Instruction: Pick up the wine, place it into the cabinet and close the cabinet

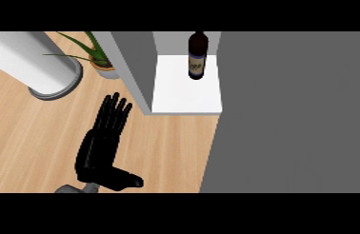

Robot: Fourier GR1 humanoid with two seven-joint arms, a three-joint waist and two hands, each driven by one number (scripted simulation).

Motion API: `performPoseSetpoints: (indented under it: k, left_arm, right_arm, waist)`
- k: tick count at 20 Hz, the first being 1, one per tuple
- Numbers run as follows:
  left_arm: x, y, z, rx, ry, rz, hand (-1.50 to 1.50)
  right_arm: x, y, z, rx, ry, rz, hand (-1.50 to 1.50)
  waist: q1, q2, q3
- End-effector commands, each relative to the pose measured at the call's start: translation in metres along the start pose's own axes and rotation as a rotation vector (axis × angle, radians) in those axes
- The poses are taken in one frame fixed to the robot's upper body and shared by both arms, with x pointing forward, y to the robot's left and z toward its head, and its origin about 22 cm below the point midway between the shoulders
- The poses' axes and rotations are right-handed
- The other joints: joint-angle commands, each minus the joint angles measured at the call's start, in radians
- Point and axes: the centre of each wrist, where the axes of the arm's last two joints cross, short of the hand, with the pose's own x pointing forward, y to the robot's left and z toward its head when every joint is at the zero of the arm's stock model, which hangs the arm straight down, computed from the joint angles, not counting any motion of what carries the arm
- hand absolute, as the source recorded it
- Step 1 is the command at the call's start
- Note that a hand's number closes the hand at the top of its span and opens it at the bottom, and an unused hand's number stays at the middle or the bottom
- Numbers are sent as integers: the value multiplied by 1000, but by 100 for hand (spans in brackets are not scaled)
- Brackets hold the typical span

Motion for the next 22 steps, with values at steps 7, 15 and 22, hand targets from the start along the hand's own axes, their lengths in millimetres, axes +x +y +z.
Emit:
performPoseSetpoints:
  k: [7, 15, 22]
  left_arm:
    - [48, 68, 17, 41, -54, -91, -150]
    - [83, 106, 33, 32, -68, -95, -150]
    - [98, 111, 22, 31, -78, -90, -150]
  right_arm:
    - [50, 18, 11, 265, -75, -155, 150]
    - [52, 21, 3, 219, -125, -142, 150]
    - [55, 30, -5, 291, -106, -170, 150]
  waist:
    - [-1, 2, -1]
    - [5, 3, -2]
    - [11, 3, -3]
